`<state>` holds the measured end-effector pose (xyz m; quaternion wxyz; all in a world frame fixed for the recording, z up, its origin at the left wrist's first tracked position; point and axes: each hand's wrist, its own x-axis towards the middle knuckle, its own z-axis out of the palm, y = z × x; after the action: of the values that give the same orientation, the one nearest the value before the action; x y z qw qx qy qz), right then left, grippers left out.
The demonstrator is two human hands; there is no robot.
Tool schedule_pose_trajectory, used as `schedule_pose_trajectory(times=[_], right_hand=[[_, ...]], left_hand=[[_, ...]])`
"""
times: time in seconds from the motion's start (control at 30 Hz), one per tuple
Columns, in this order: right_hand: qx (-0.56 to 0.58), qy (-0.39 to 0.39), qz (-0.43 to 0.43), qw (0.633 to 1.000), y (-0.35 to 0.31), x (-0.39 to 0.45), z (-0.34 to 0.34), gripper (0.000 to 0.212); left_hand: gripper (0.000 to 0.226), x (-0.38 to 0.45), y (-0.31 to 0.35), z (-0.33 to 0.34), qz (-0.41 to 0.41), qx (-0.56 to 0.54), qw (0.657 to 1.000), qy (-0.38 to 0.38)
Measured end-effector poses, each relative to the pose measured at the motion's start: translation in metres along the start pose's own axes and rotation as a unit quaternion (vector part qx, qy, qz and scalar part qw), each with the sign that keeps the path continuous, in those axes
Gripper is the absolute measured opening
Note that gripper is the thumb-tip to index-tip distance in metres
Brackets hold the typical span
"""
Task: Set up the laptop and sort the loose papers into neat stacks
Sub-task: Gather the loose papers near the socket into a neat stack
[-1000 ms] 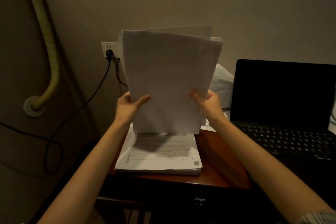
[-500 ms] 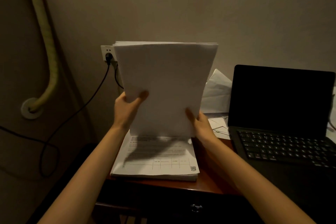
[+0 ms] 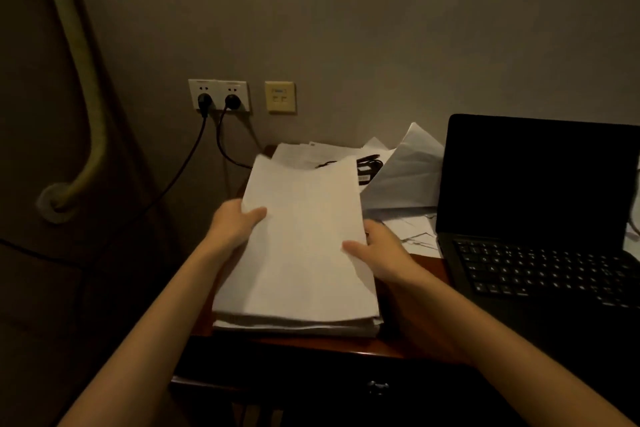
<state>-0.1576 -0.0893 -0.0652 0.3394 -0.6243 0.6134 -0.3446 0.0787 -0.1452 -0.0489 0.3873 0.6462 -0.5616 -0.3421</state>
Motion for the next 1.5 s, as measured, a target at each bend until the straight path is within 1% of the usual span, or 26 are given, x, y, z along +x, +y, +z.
schedule_pose_trajectory(times=[0.1,0.2,0.27,0.33,0.4,0.47,0.5,0.57,0.63,0.7,0.73,0.77,0.8,0.83,0.87,0.93,0.97,1.03,1.1,1.17,1.2,1.23,1.3,1.37,1.43,1.5], right_hand=[[-0.047,-0.019,0.033,0.998,0.009,-0.005,0.009,0.035],[-0.08,0.001,0.047,0.996,0.011,-0.001,0.012,0.037],[-0.139,-0.01,0.056,0.989,0.007,0.002,0.009,0.042],[-0.225,-0.012,0.069,0.972,0.001,0.006,-0.001,0.052],[-0.285,0.04,0.062,0.956,-0.008,0.015,-0.016,0.058],[-0.313,0.113,0.031,0.943,-0.021,0.027,-0.034,0.057],[-0.347,0.149,0.007,0.926,-0.028,0.035,-0.044,0.063],[-0.485,0.192,-0.031,0.852,-0.037,0.056,-0.065,0.084],[-0.656,0.165,-0.079,0.733,-0.036,0.075,-0.083,0.087],[-0.774,0.094,-0.137,0.611,-0.034,0.086,-0.095,0.066],[-0.8,0.053,-0.157,0.577,-0.034,0.09,-0.097,0.052],[-0.809,0.015,-0.163,0.565,-0.036,0.092,-0.099,0.037],[-0.811,-0.01,-0.152,0.565,-0.04,0.094,-0.101,0.025],[-0.805,-0.022,-0.126,0.579,-0.045,0.096,-0.106,0.021],[-0.795,-0.006,-0.112,0.596,-0.05,0.098,-0.111,0.021],[-0.769,0.104,-0.151,0.613,-0.065,0.103,-0.124,0.012],[-0.743,0.149,-0.184,0.626,-0.075,0.104,-0.128,0.017],[-0.712,0.185,-0.245,0.632,-0.091,0.095,-0.131,0.022],[-0.685,0.248,-0.329,0.601,-0.098,0.082,-0.114,0.019],[-0.658,0.294,-0.407,0.561,-0.096,0.066,-0.09,0.023],[-0.65,0.302,-0.428,0.55,-0.095,0.055,-0.078,0.024],[-0.642,0.309,-0.443,0.544,-0.092,0.042,-0.07,0.026],[-0.606,0.344,-0.459,0.551,-0.091,0.019,-0.059,0.028],[-0.56,0.365,-0.469,0.577,-0.086,-0.003,-0.045,0.024],[-0.513,0.33,-0.511,0.605,-0.071,-0.018,-0.022,0.013],[-0.484,0.271,-0.543,0.63,-0.046,-0.028,0.007,0.007]], left_hand=[[0.037,-0.008,-0.022,0.011,-0.062,0.05,0.996,-0.031],[0.038,-0.009,-0.022,0.014,-0.052,0.099,0.994,-0.012],[0.042,-0.01,-0.013,0.013,-0.041,0.186,0.982,0.008],[0.055,-0.009,-0.002,0.012,-0.019,0.319,0.947,0.029],[0.066,-0.007,0.008,0.015,0.034,0.391,0.919,0.035],[0.067,-0.005,0.018,0.026,0.104,0.387,0.916,0.013],[0.065,-0.005,0.023,0.035,0.141,0.376,0.916,-0.004],[0.061,-0.004,0.03,0.057,0.206,0.351,0.913,-0.038],[0.059,-0.003,0.03,0.078,0.251,0.354,0.898,-0.076],[0.058,-0.002,0.018,0.096,0.264,0.374,0.881,-0.118],[0.058,0.0,0.009,0.103,0.26,0.39,0.873,-0.137],[0.058,0.001,0.0,0.108,0.254,0.407,0.864,-0.153],[0.059,0.003,-0.009,0.112,0.25,0.419,0.858,-0.159],[0.059,0.004,-0.015,0.114,0.251,0.422,0.857,-0.156],[0.059,0.005,-0.017,0.115,0.252,0.422,0.857,-0.153],[0.058,0.006,-0.018,0.116,0.251,0.422,0.858,-0.152],[0.058,0.007,-0.018,0.116,0.249,0.42,0.859,-0.152],[0.057,0.008,-0.019,0.115,0.259,0.406,0.863,-0.153],[0.055,0.003,-0.014,0.111,0.259,0.315,0.899,-0.161],[0.046,-0.003,-0.002,0.102,0.182,0.07,0.968,-0.159],[0.04,-0.005,0.003,0.094,0.12,-0.068,0.98,-0.141],[0.034,-0.005,0.006,0.084,0.078,-0.168,0.978,-0.093],[0.03,0.001,0.008,0.058,0.062,-0.203,0.977,0.031],[0.03,0.013,0.0,0.03,0.038,-0.206,0.972,0.103],[0.039,0.024,-0.012,0.006,-0.023,-0.187,0.977,0.101],[0.05,0.027,-0.023,-0.005,-0.075,-0.193,0.977,0.045]])
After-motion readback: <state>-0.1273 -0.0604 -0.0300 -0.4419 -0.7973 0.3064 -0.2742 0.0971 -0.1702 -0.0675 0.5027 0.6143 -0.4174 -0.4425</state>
